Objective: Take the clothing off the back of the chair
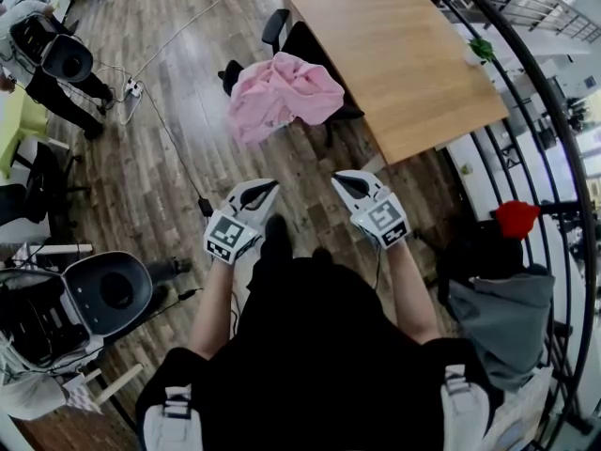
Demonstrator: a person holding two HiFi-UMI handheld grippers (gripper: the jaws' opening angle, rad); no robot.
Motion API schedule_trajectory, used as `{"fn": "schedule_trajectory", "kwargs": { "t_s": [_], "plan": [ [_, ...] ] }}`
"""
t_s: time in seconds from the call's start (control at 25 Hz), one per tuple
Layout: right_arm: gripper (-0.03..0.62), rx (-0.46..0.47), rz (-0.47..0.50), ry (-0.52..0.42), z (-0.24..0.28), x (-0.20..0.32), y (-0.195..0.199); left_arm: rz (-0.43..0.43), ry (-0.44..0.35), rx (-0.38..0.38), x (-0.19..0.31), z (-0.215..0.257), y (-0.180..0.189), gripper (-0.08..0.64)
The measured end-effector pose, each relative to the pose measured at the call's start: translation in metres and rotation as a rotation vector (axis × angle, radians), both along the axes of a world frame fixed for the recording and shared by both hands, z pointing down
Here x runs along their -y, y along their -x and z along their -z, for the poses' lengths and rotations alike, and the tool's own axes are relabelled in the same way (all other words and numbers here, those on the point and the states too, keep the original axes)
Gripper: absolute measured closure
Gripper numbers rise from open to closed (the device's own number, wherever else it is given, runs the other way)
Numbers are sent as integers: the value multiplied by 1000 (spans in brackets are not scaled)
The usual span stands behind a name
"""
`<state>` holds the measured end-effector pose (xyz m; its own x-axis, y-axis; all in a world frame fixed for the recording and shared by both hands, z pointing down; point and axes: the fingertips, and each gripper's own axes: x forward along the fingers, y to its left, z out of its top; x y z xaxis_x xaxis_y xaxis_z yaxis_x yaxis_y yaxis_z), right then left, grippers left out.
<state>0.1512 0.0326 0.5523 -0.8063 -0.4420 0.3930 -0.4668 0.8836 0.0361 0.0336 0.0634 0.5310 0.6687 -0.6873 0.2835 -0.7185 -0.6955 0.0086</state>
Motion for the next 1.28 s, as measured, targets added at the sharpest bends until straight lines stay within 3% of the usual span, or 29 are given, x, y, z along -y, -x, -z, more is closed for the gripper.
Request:
{"fn": "schedule_trajectory", "kwargs": {
  "t_s": [0.64,1.28],
  "plan": [
    [595,21,-19,21,-2,8,5,16,6,-12,7,0,10,557],
    [594,16,-64,21,-5,50,36,-18,-2,-26,55,1,46,557]
  ]
}}
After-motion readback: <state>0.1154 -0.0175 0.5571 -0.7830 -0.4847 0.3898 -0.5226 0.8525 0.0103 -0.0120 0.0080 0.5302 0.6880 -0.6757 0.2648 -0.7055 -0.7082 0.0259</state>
